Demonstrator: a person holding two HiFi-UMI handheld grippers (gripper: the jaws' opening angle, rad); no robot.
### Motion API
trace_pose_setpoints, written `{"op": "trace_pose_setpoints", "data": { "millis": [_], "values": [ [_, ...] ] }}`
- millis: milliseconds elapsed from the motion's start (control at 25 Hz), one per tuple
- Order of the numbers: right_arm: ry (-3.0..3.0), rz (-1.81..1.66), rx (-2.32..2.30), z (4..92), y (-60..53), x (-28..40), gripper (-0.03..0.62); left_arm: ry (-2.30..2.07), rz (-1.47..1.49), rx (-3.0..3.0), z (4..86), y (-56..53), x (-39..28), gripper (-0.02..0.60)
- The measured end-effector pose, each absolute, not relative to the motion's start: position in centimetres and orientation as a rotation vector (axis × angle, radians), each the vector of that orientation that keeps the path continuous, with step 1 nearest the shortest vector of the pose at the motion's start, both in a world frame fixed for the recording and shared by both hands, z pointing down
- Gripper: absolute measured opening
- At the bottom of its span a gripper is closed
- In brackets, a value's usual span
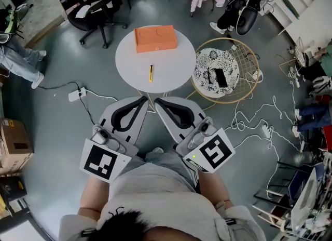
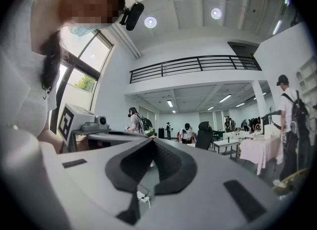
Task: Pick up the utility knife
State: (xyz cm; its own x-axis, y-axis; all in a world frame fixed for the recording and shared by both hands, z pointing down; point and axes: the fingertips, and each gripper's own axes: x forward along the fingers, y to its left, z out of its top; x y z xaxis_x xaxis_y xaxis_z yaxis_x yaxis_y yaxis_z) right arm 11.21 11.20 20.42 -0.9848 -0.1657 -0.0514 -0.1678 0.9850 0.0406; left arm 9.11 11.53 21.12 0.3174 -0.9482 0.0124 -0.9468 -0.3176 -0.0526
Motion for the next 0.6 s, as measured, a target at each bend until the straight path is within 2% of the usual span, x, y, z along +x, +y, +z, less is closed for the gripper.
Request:
{"op": "trace_pose_setpoints", "data": {
  "millis": [600],
  "values": [
    [3.079, -0.013, -0.223, 21.3, 11.2, 11.9, 0.009, 1.854, -0.059, -2.518, 22.0, 11.8, 9.9, 0.011]
  ]
}}
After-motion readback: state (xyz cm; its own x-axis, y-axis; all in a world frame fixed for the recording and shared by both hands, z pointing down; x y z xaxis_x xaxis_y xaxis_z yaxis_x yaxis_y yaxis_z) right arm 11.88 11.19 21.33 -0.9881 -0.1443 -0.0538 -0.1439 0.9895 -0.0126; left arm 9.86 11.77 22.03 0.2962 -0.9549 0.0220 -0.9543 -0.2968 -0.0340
